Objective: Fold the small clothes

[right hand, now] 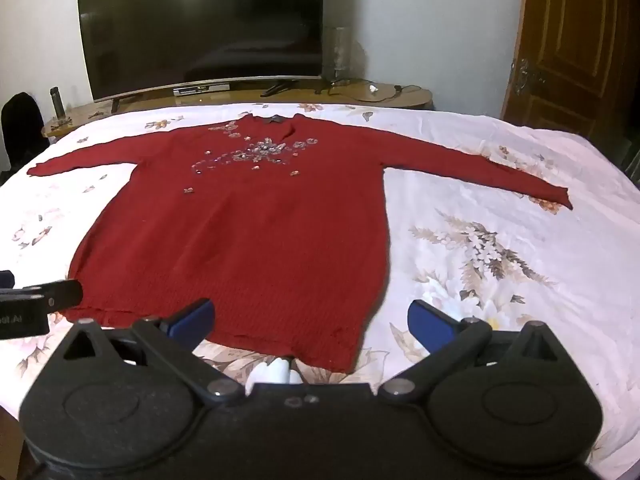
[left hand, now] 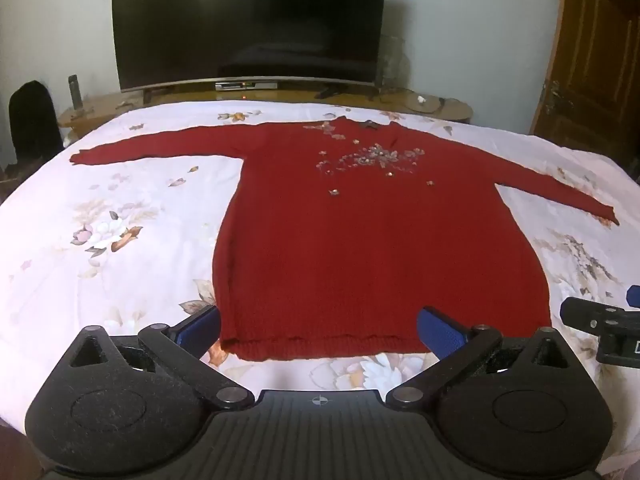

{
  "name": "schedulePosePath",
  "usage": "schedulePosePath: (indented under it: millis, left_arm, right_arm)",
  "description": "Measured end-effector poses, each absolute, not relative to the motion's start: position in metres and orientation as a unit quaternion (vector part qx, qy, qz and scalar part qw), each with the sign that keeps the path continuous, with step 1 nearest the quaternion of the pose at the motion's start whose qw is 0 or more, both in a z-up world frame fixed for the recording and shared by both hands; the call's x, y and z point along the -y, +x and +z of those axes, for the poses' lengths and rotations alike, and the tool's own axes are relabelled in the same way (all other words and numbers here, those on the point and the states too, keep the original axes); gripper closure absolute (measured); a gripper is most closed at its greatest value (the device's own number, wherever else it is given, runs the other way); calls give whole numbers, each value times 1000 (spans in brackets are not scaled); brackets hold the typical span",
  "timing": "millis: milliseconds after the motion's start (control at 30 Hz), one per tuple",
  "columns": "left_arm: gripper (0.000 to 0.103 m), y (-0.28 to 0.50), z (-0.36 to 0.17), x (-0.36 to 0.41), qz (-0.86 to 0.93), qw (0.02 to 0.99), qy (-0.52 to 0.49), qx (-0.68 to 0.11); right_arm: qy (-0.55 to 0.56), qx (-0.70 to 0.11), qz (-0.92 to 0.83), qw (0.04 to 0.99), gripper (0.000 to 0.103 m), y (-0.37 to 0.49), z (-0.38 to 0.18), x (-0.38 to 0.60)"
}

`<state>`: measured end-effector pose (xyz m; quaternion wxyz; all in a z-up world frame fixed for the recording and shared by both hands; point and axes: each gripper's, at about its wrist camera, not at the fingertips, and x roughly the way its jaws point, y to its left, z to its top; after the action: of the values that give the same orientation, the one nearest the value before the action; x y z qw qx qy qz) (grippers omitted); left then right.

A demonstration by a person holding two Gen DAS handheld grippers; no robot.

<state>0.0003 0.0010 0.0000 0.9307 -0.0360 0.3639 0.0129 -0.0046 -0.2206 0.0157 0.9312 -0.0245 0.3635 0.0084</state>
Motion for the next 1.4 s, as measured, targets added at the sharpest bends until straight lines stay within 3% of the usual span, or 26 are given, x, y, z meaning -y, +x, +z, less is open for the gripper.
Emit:
schedulePosePath:
  millis: [1400]
  left_arm:
    - [0,-2,-2,5,4,931,-25,-363]
  right_arm:
    - [-34,-358,-4,933,0,-10,16,223]
